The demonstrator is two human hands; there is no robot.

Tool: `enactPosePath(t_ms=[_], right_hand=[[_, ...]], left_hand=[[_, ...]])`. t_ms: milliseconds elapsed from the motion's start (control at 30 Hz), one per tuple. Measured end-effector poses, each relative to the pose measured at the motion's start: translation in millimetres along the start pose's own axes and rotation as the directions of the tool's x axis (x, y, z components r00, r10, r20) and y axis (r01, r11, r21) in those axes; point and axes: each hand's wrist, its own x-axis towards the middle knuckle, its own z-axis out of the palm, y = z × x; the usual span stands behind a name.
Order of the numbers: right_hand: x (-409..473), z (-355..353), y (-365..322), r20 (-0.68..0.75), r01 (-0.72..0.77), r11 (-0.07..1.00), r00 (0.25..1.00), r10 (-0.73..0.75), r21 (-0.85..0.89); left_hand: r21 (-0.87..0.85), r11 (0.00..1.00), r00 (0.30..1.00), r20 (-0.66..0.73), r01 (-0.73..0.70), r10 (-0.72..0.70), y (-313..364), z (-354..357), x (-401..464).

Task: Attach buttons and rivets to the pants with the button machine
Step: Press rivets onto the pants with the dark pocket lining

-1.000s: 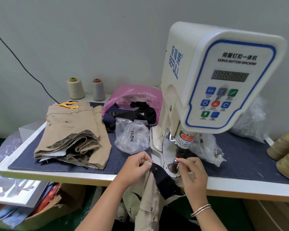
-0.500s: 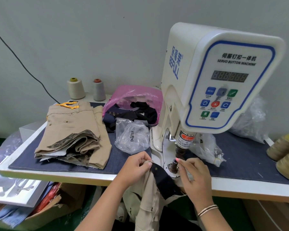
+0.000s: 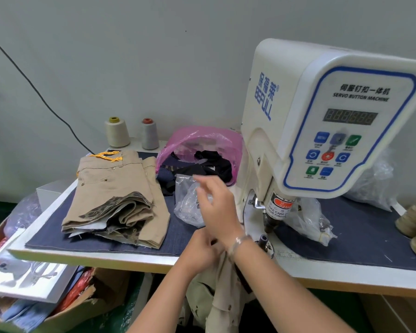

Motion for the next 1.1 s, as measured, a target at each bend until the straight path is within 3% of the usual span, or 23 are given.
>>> enactPosePath(t_ms=[67, 133, 200, 267, 333, 367, 433, 467, 533, 600, 700, 800, 867, 967, 1033, 1100], right_hand=[[45, 20, 11, 0.066, -0.137, 0.990, 0.988, 0.139, -0.035], [80, 36, 31, 0.113, -0.172, 0.963, 0.974, 0.198, -0.210], [104, 44, 54, 0.221, -0.091, 0.873, 0.950, 0.220, -0.479], [117, 50, 74, 0.339, 0.077, 0.685, 0.905, 0.258, -0.725], [119, 52, 86, 0.347, 0.169, 0.532, 0.903, 0.253, -0.829], [119, 53, 89, 0.332, 0.180, 0.507, 0.916, 0.226, -0.843], [116, 55, 90, 0.291, 0.153, 0.574, 0.944, 0.157, -0.805], [115, 55, 86, 0.228, 0.080, 0.672, 0.964, 0.134, -0.736], [114, 51, 66, 0.050, -0.159, 0.878, 0.978, 0.202, -0.451], [109, 44, 40, -0.009, -0.295, 0.953, 0.955, 0.296, -0.063], [85, 28, 1, 0.067, -0.310, 0.853, 0.948, 0.311, 0.420], [42, 4, -20, 0.171, -0.339, 0.658, 0.936, 0.308, 0.673], [6, -15, -26, 0.254, -0.391, 0.658, 0.920, 0.299, 0.643], [-45, -41, -21, 0.350, -0.415, 0.838, 0.890, 0.292, 0.355], [-69, -59, -16, 0.344, -0.373, 0.919, 0.886, 0.312, 0.127], [-85, -71, -12, 0.291, -0.253, 0.967, 0.923, 0.251, -0.033]], left_hand=[[-0.029, 0.999, 1.000, 0.021, 0.017, -0.017, -2, -1, 0], [-0.068, 0.997, 0.999, 0.029, 0.020, -0.018, -3, 0, 3], [-0.082, 0.997, 1.000, 0.025, 0.013, -0.011, -1, 0, 2], [-0.091, 0.995, 0.999, 0.024, 0.029, -0.027, -3, 0, 2], [-0.089, 0.995, 0.998, 0.035, 0.045, -0.042, -4, -1, 2], [-0.084, 0.995, 0.998, 0.034, 0.051, -0.049, -5, -1, 3], [-0.075, 0.996, 0.999, 0.030, 0.046, -0.044, -4, -1, 4], [-0.072, 0.997, 0.999, 0.030, 0.042, -0.040, -3, -2, 4], [-0.082, 0.996, 0.999, 0.031, 0.043, -0.040, -2, -2, 3], [-0.115, 0.992, 0.998, 0.041, 0.050, -0.046, 0, -3, 2], [-0.131, 0.989, 0.997, 0.045, 0.062, -0.056, 3, -3, 0], [-0.142, 0.988, 0.997, 0.047, 0.061, -0.055, 8, -4, 0], [-0.141, 0.988, 0.996, 0.063, 0.068, -0.059, 9, -8, -1], [-0.191, 0.972, 0.990, 0.057, 0.139, -0.130, 10, -16, -2], [-0.230, 0.949, 0.967, 0.191, 0.213, -0.171, 13, -23, -1], [-0.249, 0.958, 0.951, 0.301, 0.144, -0.064, 28, -25, 3]])
